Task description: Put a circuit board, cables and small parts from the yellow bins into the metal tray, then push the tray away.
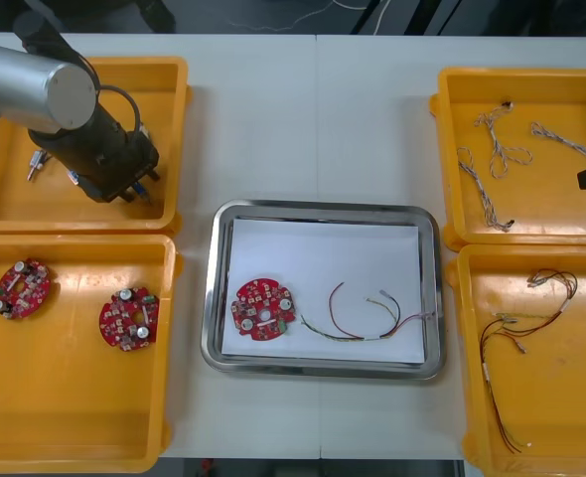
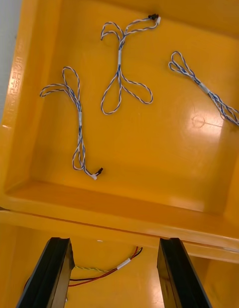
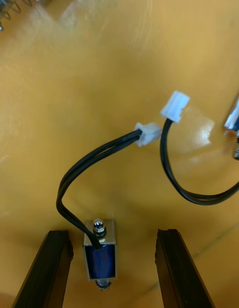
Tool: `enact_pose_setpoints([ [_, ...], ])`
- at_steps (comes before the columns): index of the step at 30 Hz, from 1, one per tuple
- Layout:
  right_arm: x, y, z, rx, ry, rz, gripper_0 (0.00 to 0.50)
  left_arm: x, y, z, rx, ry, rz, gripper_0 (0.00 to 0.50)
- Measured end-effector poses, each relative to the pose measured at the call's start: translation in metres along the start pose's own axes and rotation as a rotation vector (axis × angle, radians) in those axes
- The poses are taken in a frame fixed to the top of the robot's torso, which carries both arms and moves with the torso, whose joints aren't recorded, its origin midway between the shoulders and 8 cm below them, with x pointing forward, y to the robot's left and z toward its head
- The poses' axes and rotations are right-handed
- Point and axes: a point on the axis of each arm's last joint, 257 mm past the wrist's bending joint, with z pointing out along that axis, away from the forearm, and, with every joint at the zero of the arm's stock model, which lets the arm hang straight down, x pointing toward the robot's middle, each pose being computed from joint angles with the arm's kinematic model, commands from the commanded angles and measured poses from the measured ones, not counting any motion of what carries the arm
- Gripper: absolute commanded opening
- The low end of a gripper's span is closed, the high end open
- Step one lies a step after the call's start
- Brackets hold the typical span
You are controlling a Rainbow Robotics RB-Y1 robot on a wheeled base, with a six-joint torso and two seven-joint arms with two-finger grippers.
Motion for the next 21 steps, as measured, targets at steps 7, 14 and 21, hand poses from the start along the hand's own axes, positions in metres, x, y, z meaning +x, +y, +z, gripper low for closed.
enact_pose_setpoints([
  [7,0.007,0.002,0.017,-0.021,0.061,0.013,0.5,0.002,0.0,0.001,-0.005,0.002,0.009,0.326],
  [14,0.002,0.006,0.034,0.001,0.118,-0.005,0.5,0.003,-0.001,0.001,-0.002,0.006,0.007,0.0],
  [21,0.011,0.015,0.055,-0.02,0.194,-0.004,0.5,0.004,-0.002,0.001,0.0,0.011,0.004,0.0],
])
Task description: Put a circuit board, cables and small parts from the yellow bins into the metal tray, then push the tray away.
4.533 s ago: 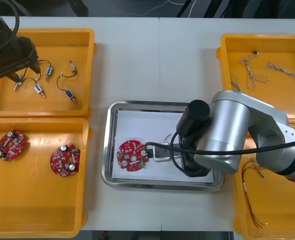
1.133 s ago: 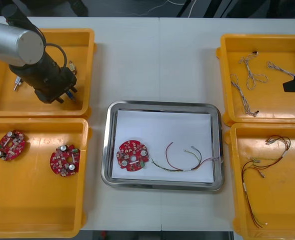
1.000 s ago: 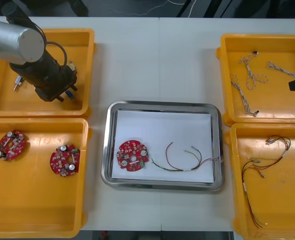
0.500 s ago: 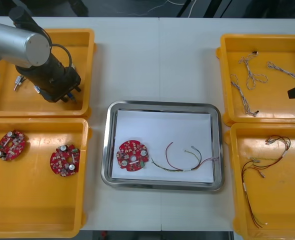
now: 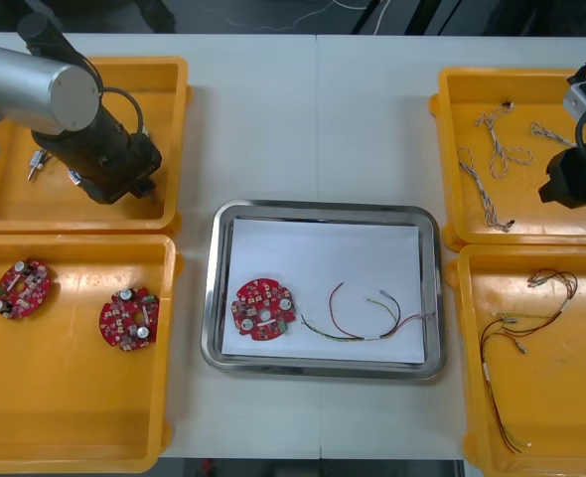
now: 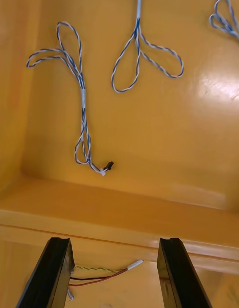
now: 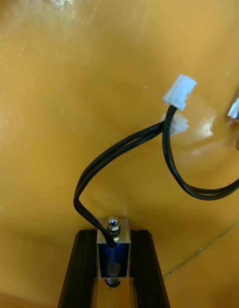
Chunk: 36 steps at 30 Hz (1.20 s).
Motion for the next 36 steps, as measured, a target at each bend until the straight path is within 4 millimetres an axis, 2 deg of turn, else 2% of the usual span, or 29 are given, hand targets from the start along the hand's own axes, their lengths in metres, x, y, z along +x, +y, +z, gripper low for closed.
enact_pose_setpoints([
  [4,0.006,0.005,0.017,-0.026,0.038,0.018,0.5,0.0,0.0,0.0,0.001,0.001,-0.001,0.0],
  [11,-0.002,0.006,0.041,0.008,0.023,0.007,0.5,0.001,-0.001,-0.001,0.0,0.005,-0.002,0.0],
  [16,-0.002,0.008,0.055,0.006,0.031,0.043,0.5,0.001,0.001,-0.011,-0.02,0.024,-0.012,0.0],
  [23,-0.004,0.002,0.062,0.024,0.033,0.086,0.5,-0.008,-0.004,-0.032,-0.008,0.035,-0.045,0.0],
  [28,-0.008,0.004,0.065,0.016,0.038,0.221,0.5,-0.014,0.001,-0.05,-0.016,0.045,-0.062,0.0],
  [36,-0.017,0.009,0.063,0.004,0.027,0.257,0.5,-0.006,0.003,-0.082,-0.053,0.044,0.026,0.0],
])
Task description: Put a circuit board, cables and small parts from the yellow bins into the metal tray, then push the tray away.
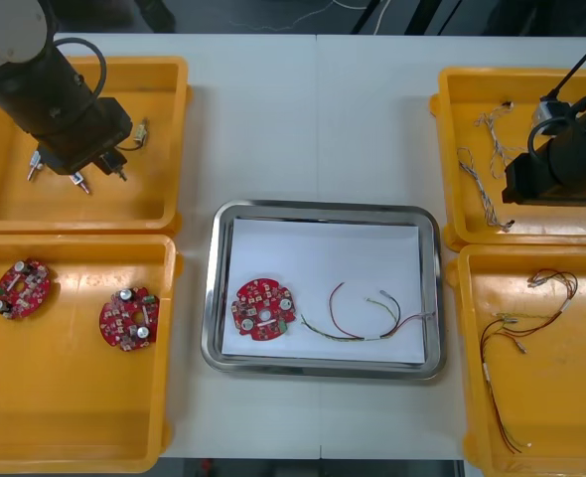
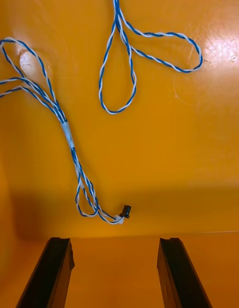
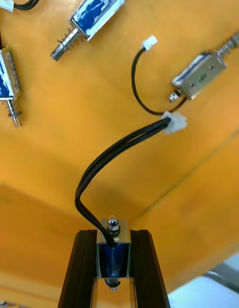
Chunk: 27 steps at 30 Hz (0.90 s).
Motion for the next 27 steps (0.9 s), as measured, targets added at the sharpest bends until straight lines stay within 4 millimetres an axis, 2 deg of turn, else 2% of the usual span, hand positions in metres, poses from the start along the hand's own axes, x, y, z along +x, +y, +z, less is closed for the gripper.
enact_pose_setpoints([
  [6,-0.001,0.0,0.001,-0.001,0.001,0.006,0.5,0.018,-0.01,-0.023,-0.007,0.007,0.086,0.0],
  [15,0.002,-0.008,0.027,-0.011,0.017,0.054,0.5,0.057,-0.044,-0.049,0.039,-0.022,0.278,0.0],
  [20,0.0,-0.012,0.04,-0.016,0.007,0.078,0.5,0.082,-0.06,-0.056,0.059,-0.031,0.366,0.0],
  [27,0.006,-0.013,0.057,-0.01,0.02,0.077,0.5,0.131,-0.083,-0.059,0.083,-0.015,0.464,0.0],
])
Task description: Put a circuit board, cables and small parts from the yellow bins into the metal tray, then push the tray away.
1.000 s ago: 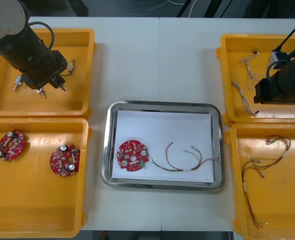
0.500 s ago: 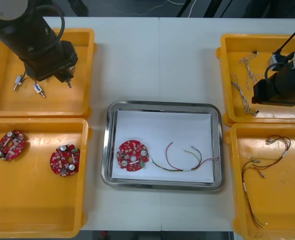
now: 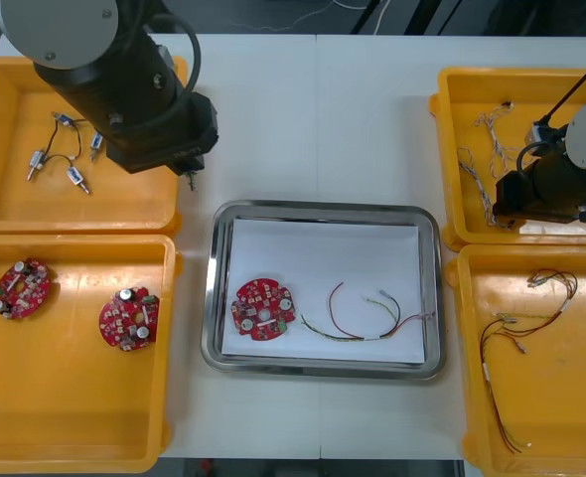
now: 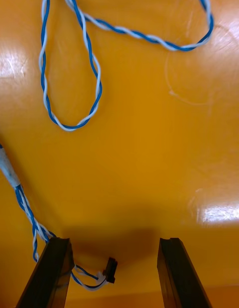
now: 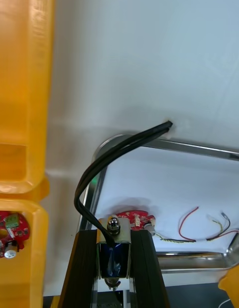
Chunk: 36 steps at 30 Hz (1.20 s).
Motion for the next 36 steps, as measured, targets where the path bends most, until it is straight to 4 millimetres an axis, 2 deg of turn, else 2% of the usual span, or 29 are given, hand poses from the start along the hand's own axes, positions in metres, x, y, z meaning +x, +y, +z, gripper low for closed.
enact_pose_setpoints([
  [4,0.007,0.003,0.007,0.01,0.021,-0.02,0.5,0.01,-0.02,0.001,0.015,-0.022,0.032,0.0],
  [9,0.01,0.006,0.009,0.014,0.027,0.005,0.5,0.023,-0.034,0.017,-0.007,-0.044,0.075,0.0],
  [10,0.01,0.006,0.009,0.014,0.027,0.007,0.493,0.025,-0.036,0.021,-0.014,-0.048,0.087,0.0],
  [12,0.01,0.006,0.009,0.014,0.027,0.007,0.446,0.029,-0.041,0.028,-0.023,-0.063,0.112,0.0],
  [14,0.01,0.006,0.009,0.013,0.027,0.006,0.284,0.033,-0.048,0.037,-0.021,-0.078,0.138,0.0],
  [15,0.01,0.006,0.009,0.013,0.027,0.006,0.163,0.035,-0.052,0.041,-0.019,-0.084,0.151,0.0],
  [16,0.01,0.006,0.009,0.013,0.027,0.006,0.097,0.037,-0.055,0.045,-0.017,-0.091,0.164,0.0],
  [17,0.01,0.006,0.009,0.013,0.027,0.006,0.041,0.039,-0.059,0.05,-0.015,-0.1,0.177,0.0],
  [19,0.01,0.006,0.009,0.013,0.027,0.006,0.0,0.043,-0.063,0.057,-0.013,-0.11,0.2,0.0],
  [27,0.01,0.006,0.009,0.013,0.026,0.006,0.0,0.061,-0.074,0.08,0.01,-0.108,0.245,0.0],
  [32,0.01,0.007,0.008,0.012,0.028,0.007,0.0,0.07,-0.074,0.096,0.007,-0.092,0.263,0.0],
  [36,0.016,0.005,0.006,0.014,0.053,0.011,0.0,0.071,-0.071,0.109,0.0,-0.086,0.256,0.0],
])
